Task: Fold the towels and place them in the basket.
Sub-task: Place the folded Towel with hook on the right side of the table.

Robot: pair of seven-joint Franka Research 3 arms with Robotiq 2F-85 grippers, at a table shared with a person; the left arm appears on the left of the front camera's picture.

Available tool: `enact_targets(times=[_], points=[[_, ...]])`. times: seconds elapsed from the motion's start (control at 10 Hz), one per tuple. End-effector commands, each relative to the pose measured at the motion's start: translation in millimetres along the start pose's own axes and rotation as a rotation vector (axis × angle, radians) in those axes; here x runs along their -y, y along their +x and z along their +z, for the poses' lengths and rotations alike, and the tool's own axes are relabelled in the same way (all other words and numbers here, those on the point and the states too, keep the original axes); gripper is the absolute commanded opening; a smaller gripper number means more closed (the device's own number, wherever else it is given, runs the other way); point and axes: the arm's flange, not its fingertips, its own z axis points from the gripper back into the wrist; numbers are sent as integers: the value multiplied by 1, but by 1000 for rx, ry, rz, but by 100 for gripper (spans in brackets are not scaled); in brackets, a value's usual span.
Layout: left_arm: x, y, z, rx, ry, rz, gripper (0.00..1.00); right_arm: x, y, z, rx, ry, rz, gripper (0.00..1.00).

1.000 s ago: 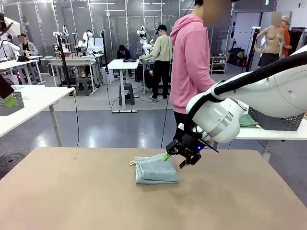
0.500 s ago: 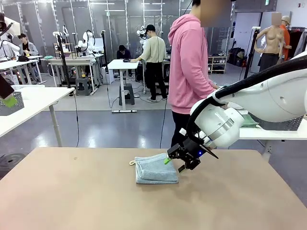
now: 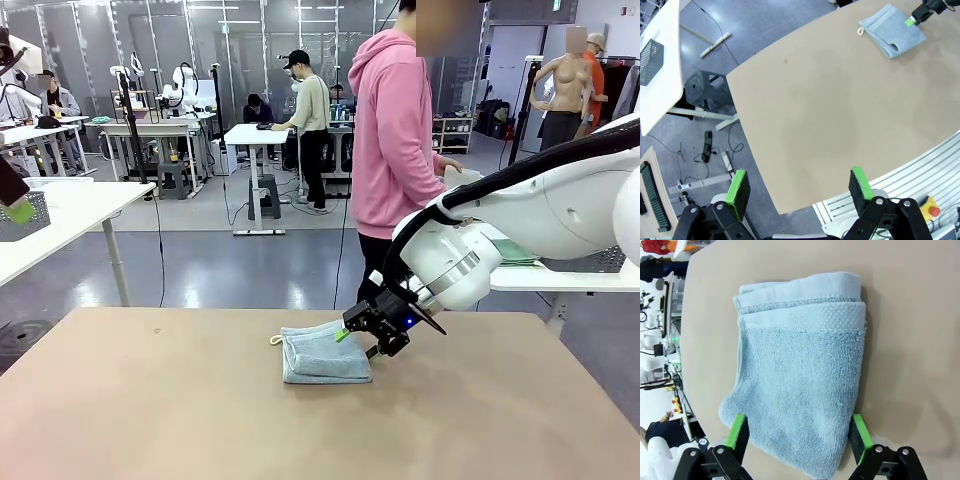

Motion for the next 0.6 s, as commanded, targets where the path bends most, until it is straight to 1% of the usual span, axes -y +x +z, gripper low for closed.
enact_targets(times=[0.0, 0.1, 0.2, 0.3, 0.4, 0.5], points=[[1, 1, -1, 7, 12, 6, 100, 0, 4, -5, 10, 50, -4, 100], [1, 1, -1, 7, 12, 6, 100, 0, 4, -7, 3, 46, -12, 80], [1, 1, -1, 7, 12, 6, 100, 1, 4, -9, 5, 54, -19, 63], [1, 1, -1, 7, 12, 6, 100, 2, 4, -12, 2, 55, -26, 27], [1, 1, -1, 7, 12, 6, 100, 4, 5, -14, -6, 64, -37, 3], [1, 1, -1, 7, 12, 6, 100, 5, 5, -16, -10, 69, -47, 0]])
